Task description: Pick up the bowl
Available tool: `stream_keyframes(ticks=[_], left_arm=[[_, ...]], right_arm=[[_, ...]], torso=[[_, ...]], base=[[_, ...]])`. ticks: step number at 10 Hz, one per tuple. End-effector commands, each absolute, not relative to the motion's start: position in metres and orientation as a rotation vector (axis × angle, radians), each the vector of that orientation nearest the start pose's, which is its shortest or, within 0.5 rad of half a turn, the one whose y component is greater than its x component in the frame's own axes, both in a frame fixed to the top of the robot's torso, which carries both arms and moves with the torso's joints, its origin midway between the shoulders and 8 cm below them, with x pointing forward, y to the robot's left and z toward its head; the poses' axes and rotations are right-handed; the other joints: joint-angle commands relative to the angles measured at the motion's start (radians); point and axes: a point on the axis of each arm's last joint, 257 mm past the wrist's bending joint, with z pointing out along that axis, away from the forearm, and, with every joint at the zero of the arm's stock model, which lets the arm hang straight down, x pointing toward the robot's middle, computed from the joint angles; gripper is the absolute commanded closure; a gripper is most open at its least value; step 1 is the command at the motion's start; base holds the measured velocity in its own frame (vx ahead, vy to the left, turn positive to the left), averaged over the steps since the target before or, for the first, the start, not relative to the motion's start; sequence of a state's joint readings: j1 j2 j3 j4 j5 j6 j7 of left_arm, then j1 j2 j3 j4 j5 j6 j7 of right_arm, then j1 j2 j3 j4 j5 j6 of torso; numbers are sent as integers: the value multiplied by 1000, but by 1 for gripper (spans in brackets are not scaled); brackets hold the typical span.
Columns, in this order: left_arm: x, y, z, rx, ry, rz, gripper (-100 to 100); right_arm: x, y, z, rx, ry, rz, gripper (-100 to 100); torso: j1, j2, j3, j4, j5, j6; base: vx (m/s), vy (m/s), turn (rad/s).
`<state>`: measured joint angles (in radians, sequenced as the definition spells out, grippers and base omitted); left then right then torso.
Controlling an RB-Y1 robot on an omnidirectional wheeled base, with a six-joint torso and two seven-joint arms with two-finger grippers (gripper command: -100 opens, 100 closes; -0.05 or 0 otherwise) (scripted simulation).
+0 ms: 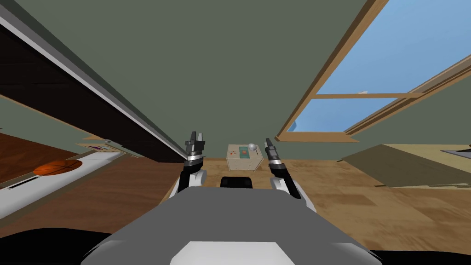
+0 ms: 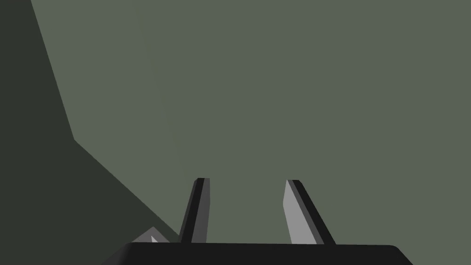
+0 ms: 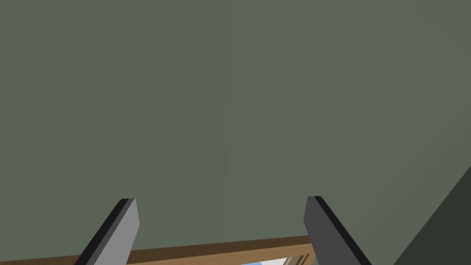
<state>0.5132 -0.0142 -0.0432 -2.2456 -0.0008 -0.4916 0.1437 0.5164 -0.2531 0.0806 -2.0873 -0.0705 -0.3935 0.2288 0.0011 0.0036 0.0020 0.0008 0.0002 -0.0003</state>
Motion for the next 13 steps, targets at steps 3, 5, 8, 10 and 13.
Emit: stream_keyframes(ticks=[3,5,8,10,13], left_arm=[[353,269,3,-775,595,-1460,0],[353,269,3,-775,595,-1460,0],[353,269,3,-775,595,-1460,0],[353,269,3,-775,595,-1460,0],[353,269,3,-775,596,-1460,0]], right_arm=[[387,-265,-169,637,1262,1007,-100],[387,-267,-190,620,1325,972,-100],[384,-274,-226,621,1413,918,-100],[381,-280,-255,610,1490,868,-100],[376,-288,-286,596,1570,814,-100]], torso=[[0,1,1,0,0,1],[0,0,0,0,0,0],[-1,-2,-1,0,0,0],[0,-2,-1,0,0,0],[0,-2,-1,0,0,1]], base=[[-62,24,95],[-52,26,134],[-24,14,67],[-26,23,115],[-19,20,79]])
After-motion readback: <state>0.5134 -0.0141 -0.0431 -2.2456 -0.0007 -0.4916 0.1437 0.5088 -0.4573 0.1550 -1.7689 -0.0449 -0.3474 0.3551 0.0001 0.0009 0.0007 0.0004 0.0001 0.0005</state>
